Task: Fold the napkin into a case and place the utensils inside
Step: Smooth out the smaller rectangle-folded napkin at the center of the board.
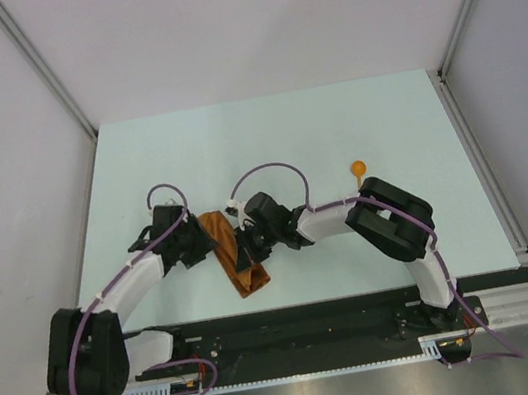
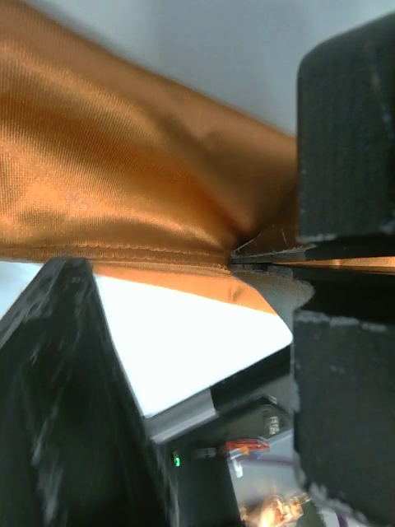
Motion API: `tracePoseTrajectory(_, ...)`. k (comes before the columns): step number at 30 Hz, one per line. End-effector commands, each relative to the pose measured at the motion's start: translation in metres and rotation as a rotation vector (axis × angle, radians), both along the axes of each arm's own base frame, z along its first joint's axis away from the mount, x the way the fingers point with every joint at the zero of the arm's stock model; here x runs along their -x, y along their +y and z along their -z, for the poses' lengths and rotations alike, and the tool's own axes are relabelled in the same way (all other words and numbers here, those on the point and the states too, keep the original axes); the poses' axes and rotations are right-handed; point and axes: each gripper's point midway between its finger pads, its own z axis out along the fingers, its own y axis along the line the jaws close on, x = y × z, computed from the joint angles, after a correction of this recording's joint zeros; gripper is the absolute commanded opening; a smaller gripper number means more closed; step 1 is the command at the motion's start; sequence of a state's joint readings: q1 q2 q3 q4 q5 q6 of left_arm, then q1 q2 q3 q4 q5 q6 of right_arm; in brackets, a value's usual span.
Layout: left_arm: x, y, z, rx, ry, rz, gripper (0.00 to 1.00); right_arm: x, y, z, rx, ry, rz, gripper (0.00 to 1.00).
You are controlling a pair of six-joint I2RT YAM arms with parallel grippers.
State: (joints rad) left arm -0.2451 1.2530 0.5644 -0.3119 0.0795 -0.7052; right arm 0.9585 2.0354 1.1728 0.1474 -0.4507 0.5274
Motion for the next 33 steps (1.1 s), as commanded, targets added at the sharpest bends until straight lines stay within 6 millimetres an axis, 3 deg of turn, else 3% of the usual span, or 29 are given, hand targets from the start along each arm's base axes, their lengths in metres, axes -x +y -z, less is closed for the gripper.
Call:
tracePoseTrajectory(1,-0.026,0.014,-0.055,-0.014,-0.149,-0.057,0.57,0.006,0.0,0.016,-0.002,0.024,-0.009,0.0)
tracePoseTrajectory(5,-0.044,0.021,-0.06,-0.047,-0.127,-0.066,0.64,0.01,0.001,0.019,-0.002,0.024,-0.018,0.0)
tracePoseTrajectory(7,-0.047,0.026,-0.043,-0.079,-0.059,-0.07,0.64,0.009,0.002,0.018,-0.007,0.023,-0.019,0.0)
tracePoseTrajectory(11,-0.061,0.028,-0.037,-0.075,-0.077,-0.08,0.64,0.01,0.003,0.016,-0.012,0.02,-0.023,0.0)
tracePoseTrajectory(16,-0.065,0.027,-0.029,-0.076,-0.07,-0.074,0.61,0.008,0.003,0.014,-0.007,0.009,-0.024,0.0)
tracePoseTrajectory(20,-0.065,0.027,-0.012,-0.086,-0.028,-0.064,0.57,0.007,0.004,0.012,-0.012,0.01,-0.021,0.0)
tracePoseTrajectory(26,-0.071,0.038,-0.002,-0.17,0.01,-0.073,0.5,0.006,0.005,0.01,-0.011,0.005,-0.023,0.0)
tracePoseTrajectory(31,-0.079,0.042,-0.013,-0.183,-0.063,-0.108,0.28,0.006,0.006,0.013,-0.013,0.011,-0.023,0.0)
tracePoseTrajectory(33,-0.083,0.035,-0.019,-0.177,-0.09,-0.088,0.26,0.006,0.007,0.015,-0.01,0.015,-0.026,0.0)
